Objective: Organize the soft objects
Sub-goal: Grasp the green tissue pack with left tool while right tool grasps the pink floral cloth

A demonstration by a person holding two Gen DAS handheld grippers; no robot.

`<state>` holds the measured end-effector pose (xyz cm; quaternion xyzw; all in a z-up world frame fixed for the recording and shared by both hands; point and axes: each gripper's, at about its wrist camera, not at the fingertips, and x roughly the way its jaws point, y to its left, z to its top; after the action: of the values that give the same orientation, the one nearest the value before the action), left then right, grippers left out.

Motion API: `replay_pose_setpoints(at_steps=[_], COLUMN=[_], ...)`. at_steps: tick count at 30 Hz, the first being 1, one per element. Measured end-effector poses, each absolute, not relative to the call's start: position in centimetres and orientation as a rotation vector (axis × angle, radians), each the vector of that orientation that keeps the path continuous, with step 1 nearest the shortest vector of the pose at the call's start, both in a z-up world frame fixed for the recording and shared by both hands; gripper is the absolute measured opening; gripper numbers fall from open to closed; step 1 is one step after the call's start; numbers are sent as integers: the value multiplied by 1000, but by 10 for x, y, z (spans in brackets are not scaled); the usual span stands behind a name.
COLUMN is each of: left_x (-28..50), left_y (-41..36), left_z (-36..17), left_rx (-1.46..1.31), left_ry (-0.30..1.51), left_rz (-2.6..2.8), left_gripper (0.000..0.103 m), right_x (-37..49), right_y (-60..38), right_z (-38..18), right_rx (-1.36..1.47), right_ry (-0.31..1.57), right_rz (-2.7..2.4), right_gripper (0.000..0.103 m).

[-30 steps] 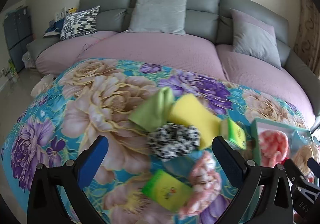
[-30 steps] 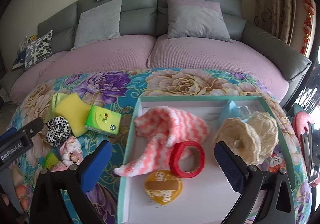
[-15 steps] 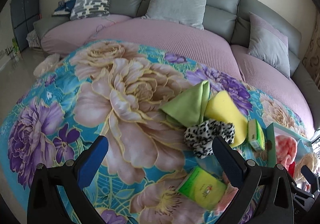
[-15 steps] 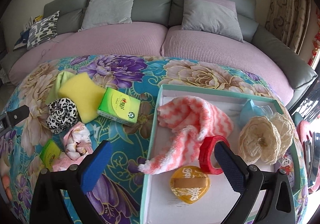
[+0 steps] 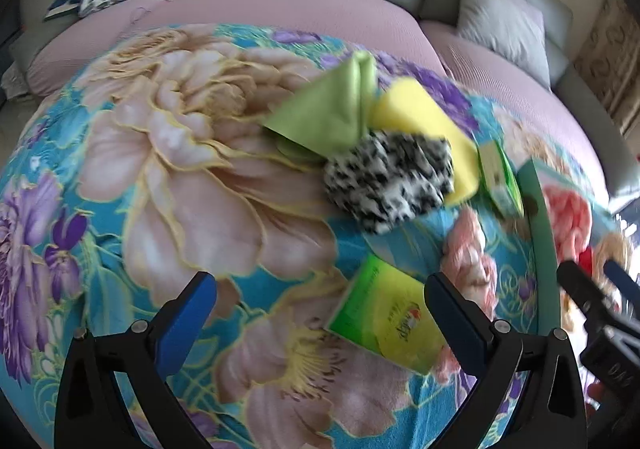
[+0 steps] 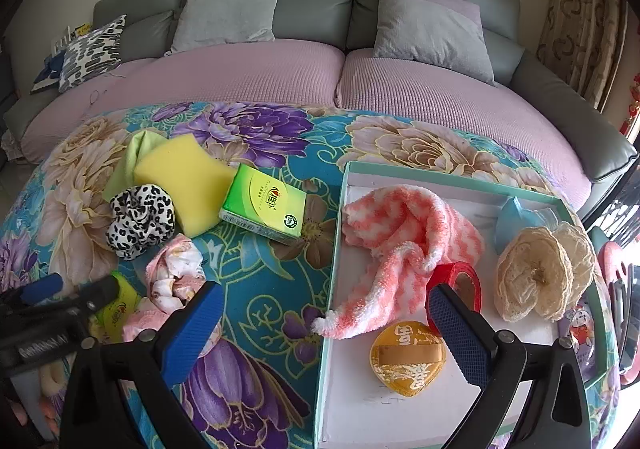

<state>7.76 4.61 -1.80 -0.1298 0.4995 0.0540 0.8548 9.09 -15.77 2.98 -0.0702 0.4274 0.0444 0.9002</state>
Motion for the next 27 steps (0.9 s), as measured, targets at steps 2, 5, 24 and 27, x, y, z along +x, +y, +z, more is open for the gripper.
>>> replay_pose_setpoints(at_steps=[2, 5, 24, 27], left_x=[79, 78, 77, 80], left_y=[39, 29, 14, 11], left_z=[-21, -23, -34, -33], left_rx=[-257, -237, -131, -121], left_ry=[1064, 1079, 1114, 1110], left_rz=[88, 53, 23, 3], left_gripper=[103, 103, 102, 90], right_x=[91, 91, 87, 88], right_y=[-159, -160, -161, -161], right_z=[30, 29, 30, 29], right_rx=[-146, -151, -156, -157], right_ry=[887, 890, 894, 902], right_rz=[86, 85, 76, 76], right_gripper=[103, 103, 103, 103])
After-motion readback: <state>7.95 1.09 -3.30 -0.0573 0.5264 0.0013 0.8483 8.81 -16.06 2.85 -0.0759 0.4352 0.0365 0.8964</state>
